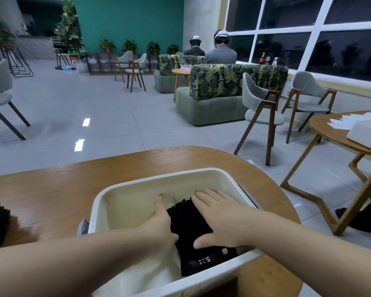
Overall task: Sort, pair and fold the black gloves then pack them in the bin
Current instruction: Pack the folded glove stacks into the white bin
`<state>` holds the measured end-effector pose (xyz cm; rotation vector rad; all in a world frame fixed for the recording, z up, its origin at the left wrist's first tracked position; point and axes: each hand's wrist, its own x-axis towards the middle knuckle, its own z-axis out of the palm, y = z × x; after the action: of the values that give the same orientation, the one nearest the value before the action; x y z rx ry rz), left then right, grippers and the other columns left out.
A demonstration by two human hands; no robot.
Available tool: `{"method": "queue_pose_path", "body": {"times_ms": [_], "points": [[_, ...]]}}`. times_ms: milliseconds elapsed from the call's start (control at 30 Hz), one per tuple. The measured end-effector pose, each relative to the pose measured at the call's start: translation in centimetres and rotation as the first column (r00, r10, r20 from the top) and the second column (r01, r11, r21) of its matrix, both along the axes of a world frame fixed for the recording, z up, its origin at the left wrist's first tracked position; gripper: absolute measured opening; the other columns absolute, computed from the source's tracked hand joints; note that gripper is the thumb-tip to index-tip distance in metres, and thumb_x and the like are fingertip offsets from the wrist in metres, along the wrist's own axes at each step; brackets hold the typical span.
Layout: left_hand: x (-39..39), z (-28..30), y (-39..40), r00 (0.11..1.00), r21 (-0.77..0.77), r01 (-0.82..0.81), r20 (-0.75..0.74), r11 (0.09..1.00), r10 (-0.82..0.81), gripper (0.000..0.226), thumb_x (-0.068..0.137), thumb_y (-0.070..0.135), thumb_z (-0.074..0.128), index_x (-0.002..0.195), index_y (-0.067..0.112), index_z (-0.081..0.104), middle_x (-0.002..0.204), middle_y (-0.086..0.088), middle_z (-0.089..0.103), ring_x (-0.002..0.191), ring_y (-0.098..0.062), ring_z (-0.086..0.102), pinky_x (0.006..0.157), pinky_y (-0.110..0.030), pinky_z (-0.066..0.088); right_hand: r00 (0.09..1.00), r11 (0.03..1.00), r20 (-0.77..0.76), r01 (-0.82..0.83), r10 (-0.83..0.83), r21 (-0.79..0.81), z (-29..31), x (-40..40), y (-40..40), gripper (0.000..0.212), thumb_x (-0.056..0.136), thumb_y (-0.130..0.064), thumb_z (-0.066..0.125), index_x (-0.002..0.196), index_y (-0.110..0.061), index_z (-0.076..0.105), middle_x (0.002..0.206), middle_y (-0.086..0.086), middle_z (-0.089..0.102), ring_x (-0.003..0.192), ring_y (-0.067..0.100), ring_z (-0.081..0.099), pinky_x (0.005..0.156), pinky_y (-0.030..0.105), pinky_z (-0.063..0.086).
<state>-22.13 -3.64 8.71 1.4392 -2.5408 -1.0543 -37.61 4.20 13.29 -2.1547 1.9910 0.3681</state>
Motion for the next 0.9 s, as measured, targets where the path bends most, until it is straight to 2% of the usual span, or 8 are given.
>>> {"method": "queue_pose_path", "body": {"times_ms": [133,233,300,400,533,733,833,900], "points": [[2.2,3.1,0.7,0.997,-0.176,0.042,-0.064,0.984,-0.054,0.083,0.099,0.021,0.042,0.141,0.03,-0.029,0.156,0.007,0.013,0.104,-0.011,0.058,0.089,-0.014,0.036,0.992,0.963,0.124,0.026,0.008,-0.268,1.6,1.9,-0.5,0.058,0.095,-0.049,0.045,0.144,-0.022,0.029,0.142,-0.004,0.04,0.131,0.016,0.035,0.106,0.029,0.028],[5.4,5.5,0.8,0.983,-0.331,0.061,-0.144,0.942,-0.114,0.072,0.098,0.03,0.038,0.13,0.06,-0.02,0.136,0.033,0.036,0.09,-0.002,0.058,0.094,-0.037,0.044,0.975,0.879,0.218,0.063,0.048,-0.473,2.1,3.7,-1.3,0.033,0.096,-0.033,0.042,0.127,-0.024,0.052,0.122,-0.009,0.058,0.115,0.013,0.048,0.1,0.027,0.033],[7.6,6.1,-0.4,0.978,-0.471,0.073,-0.138,0.879,-0.155,0.067,0.096,0.033,0.041,0.128,0.06,-0.011,0.129,0.022,0.049,0.094,-0.007,0.059,0.091,-0.04,0.048,0.948,0.843,0.31,0.108,0.073,-0.527,2.0,5.0,-2.3,0.034,0.091,-0.03,0.042,0.12,-0.022,0.059,0.118,-0.008,0.06,0.112,0.015,0.051,0.096,0.028,0.037],[11.8,7.2,-2.0,0.99,-0.689,0.072,-0.038,0.721,-0.135,0.067,0.094,0.033,0.049,0.143,0.042,0.005,0.132,0.015,0.05,0.108,-0.011,0.055,0.093,-0.026,0.044,0.92,0.841,0.37,0.099,0.126,-0.532,2.3,7.5,-4.0,0.033,0.095,-0.029,0.046,0.128,-0.027,0.05,0.124,-0.015,0.048,0.119,0.009,0.043,0.094,0.019,0.032],[18.4,7.3,-4.9,0.981,-0.867,0.193,0.182,0.46,-0.068,0.079,0.06,0.025,0.085,0.128,0.02,0.048,0.099,0.012,0.068,0.068,-0.004,0.065,0.064,-0.016,0.05,0.872,0.94,0.463,0.011,0.158,-0.341,3.0,11.8,-6.3,0.053,0.099,-0.042,0.038,0.147,-0.035,0.016,0.15,-0.017,0.021,0.14,0.003,0.015,0.112,0.022,0.017],[28.8,6.4,-10.2,0.955,-0.895,0.172,0.255,0.411,0.155,0.067,0.066,0.007,0.073,0.126,0.017,0.045,0.096,0.002,0.07,0.071,-0.017,0.068,0.063,-0.028,0.053,0.861,0.947,0.429,-0.161,0.272,-0.278,3.2,17.9,-10.5,0.059,0.101,-0.044,0.03,0.15,-0.032,0.0,0.158,-0.014,0.001,0.144,0.002,-0.008,0.118,0.029,-0.001],[33.3,5.6,-12.4,0.95,-0.863,0.053,0.199,0.502,0.241,0.066,0.07,0.004,0.073,0.128,0.02,0.044,0.105,-0.002,0.068,0.074,-0.024,0.068,0.062,-0.033,0.053,0.851,0.934,0.418,-0.207,0.319,-0.29,2.9,20.5,-13.2,0.062,0.1,-0.046,0.03,0.15,-0.032,-0.002,0.159,-0.012,0.001,0.144,0.003,-0.007,0.12,0.034,0.0],[36.0,5.0,-13.9,0.955,-0.824,-0.075,0.102,0.562,0.277,0.061,0.08,0.003,0.066,0.133,0.02,0.043,0.122,-0.006,0.061,0.095,-0.03,0.065,0.077,-0.04,0.052,0.834,0.932,0.437,-0.229,0.337,-0.281,3.1,22.2,-14.6,0.062,0.1,-0.045,0.032,0.15,-0.031,-0.001,0.159,-0.012,0.003,0.144,0.004,-0.004,0.12,0.035,0.001]]}}
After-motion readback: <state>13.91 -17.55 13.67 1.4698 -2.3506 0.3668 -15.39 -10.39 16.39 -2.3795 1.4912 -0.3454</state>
